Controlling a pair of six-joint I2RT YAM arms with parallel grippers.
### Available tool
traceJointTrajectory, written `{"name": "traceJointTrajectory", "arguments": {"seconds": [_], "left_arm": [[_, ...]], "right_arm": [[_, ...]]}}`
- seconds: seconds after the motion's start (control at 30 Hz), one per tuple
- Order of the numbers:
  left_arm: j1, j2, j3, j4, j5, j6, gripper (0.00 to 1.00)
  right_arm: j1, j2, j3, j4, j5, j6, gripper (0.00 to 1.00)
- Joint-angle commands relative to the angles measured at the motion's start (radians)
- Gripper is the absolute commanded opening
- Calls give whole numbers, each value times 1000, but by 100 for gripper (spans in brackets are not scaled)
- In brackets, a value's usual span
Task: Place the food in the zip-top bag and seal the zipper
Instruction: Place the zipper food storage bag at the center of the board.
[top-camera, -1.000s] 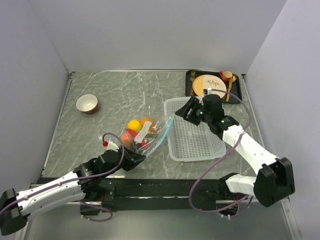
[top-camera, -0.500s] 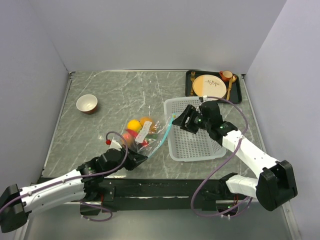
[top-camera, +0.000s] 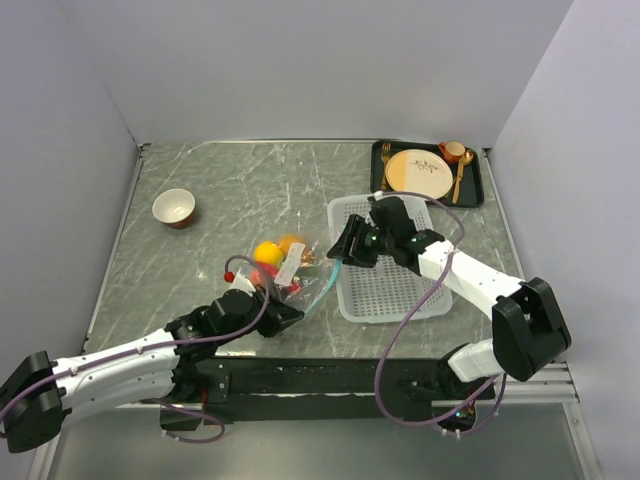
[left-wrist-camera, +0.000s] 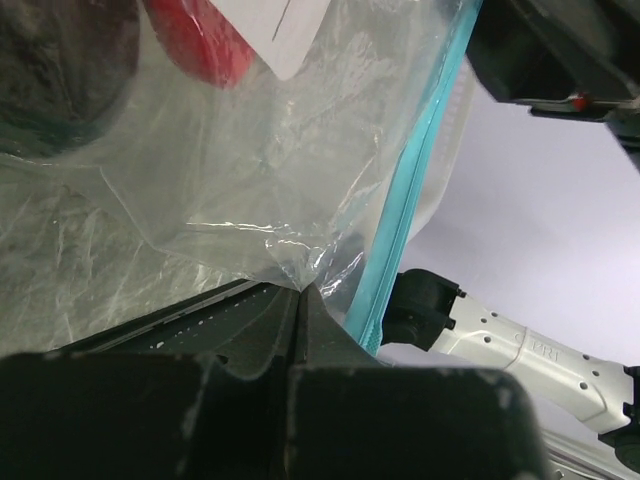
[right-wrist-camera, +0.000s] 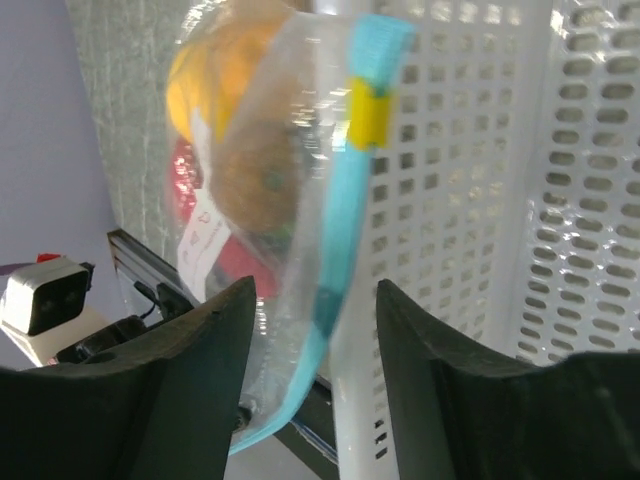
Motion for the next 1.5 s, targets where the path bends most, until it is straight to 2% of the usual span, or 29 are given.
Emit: {"name": "traceJointTrajectory", "arguments": {"seconds": [0.0, 0.1, 0.37, 0.43, 0.47, 0.5, 0.53, 0.6, 0.7, 1.0, 1.03, 1.07, 1.17, 1.27, 1.33, 1.37, 1.4, 1.47], "left_arm": [[-4, -2, 40, 39, 21, 28, 1], [-4, -13, 37, 33, 9, 25, 1], [-4, -19, 31, 33, 1, 17, 1], [-4, -13, 36, 31, 4, 25, 7], [-4, -10, 36, 47, 15, 37, 12], [-4, -10, 37, 54, 21, 57, 23], [-4, -8, 40, 50, 21, 59, 27], [-4, -16, 59, -2, 1, 71, 39], [-4, -62, 74, -109, -48, 74, 52], [-4, -309, 76, -355, -217, 20, 77], [-4, -335, 77, -385, -238, 20, 80], [-4, -346, 79, -398, -244, 22, 89], [-5, -358, 103, -475, -269, 42, 99], [-4, -340, 146, -524, -295, 89, 99], [-4, -302, 187, -538, -313, 134, 99], [-4, -282, 204, -548, -327, 149, 99], [-4, -262, 221, -556, -335, 183, 99], [-5, -193, 279, -580, -352, 213, 99]], "right_arm": [[18, 25, 109, -4, 16, -52, 50], [18, 74, 174, -42, 23, -87, 36], [18, 200, 306, -81, -25, -130, 28], [18, 218, 329, -96, -24, -139, 27], [19, 238, 358, -102, -22, -144, 22], [18, 249, 375, -111, -20, -150, 20], [18, 259, 392, -119, -16, -159, 18], [18, 289, 436, -144, -5, -172, 14], [19, 322, 491, -170, 9, -188, 13], [21, 486, 712, -266, -8, -234, 14], [22, 503, 753, -285, -20, -251, 19], [24, 526, 772, -294, -39, -262, 22], [22, 537, 794, -295, -62, -290, 30], [21, 533, 821, -314, -73, -346, 38], [21, 527, 858, -372, 24, -383, 43], [21, 504, 860, -383, 76, -389, 51], [18, 484, 852, -391, 123, -392, 63], [7, 389, 783, -368, 249, -382, 71]]}}
